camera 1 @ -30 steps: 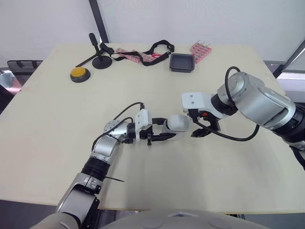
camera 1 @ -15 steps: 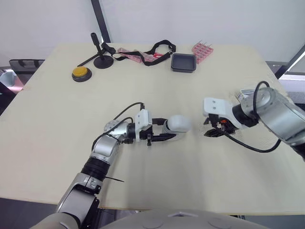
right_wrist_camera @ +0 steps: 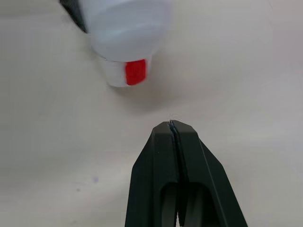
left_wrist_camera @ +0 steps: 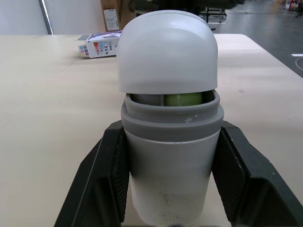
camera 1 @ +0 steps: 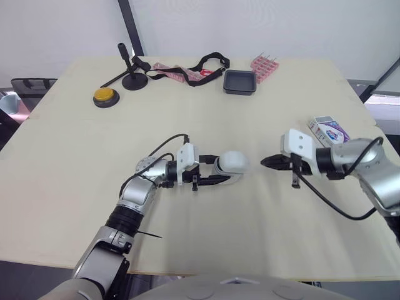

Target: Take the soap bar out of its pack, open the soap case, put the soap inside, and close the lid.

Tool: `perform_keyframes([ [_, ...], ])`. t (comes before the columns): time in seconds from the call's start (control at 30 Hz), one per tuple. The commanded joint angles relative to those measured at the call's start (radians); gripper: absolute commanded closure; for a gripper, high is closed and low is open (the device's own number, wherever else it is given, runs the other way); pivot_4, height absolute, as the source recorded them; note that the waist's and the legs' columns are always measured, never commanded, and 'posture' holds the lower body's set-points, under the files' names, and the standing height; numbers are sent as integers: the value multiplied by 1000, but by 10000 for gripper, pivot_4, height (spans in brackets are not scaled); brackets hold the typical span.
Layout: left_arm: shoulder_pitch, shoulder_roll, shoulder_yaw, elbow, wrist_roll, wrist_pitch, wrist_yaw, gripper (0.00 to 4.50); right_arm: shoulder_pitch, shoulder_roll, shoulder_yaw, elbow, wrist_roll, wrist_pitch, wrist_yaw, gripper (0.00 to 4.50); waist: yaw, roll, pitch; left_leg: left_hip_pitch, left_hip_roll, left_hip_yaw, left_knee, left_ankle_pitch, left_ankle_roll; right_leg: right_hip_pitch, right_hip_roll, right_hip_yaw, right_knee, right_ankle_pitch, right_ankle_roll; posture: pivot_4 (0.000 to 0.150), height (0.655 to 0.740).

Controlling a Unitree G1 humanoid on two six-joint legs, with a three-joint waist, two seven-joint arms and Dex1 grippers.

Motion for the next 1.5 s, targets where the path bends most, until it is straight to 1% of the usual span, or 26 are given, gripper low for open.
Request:
perform_keyframes([
  [0.03, -11, 9, 9, -14, -10, -2, -2, 25984, 15, 42, -63, -7, 48, -76, -12, 44656, -5, 0, 0, 0, 0, 0, 0, 0, 0, 0, 0, 0, 0, 0, 0, 1500, 7400],
  [0.13, -10, 11, 9, -19, -10, 1, -1, 25984, 31, 66, -68, -11, 66, -110, -3, 44656, -7, 0, 0, 0, 0, 0, 0, 0, 0, 0, 0, 0, 0, 0, 0, 1500, 7400],
  [0.27, -9, 13, 10, -20, -9, 2, 0, 25984, 38, 62, -60, -19, 73, -141, 28, 44656, -8, 0, 0, 0, 0, 0, 0, 0, 0, 0, 0, 0, 0, 0, 0, 1500, 7400],
  [0.6, -3, 13, 8, -26, -7, 4, 5, 25984, 18, 60, -68, -33, 107, -137, 52, 44656, -9, 0, 0, 0, 0, 0, 0, 0, 0, 0, 0, 0, -1, 0, 0, 1500, 7400],
  [1.5, 8, 14, 3, -36, -7, 9, 6, 25984, -45, 66, -52, -25, 104, -136, 58, 44656, -9, 0, 0, 0, 0, 0, -2, 0, 0, 0, 0, 0, -3, 1, 1, 1500, 7400],
])
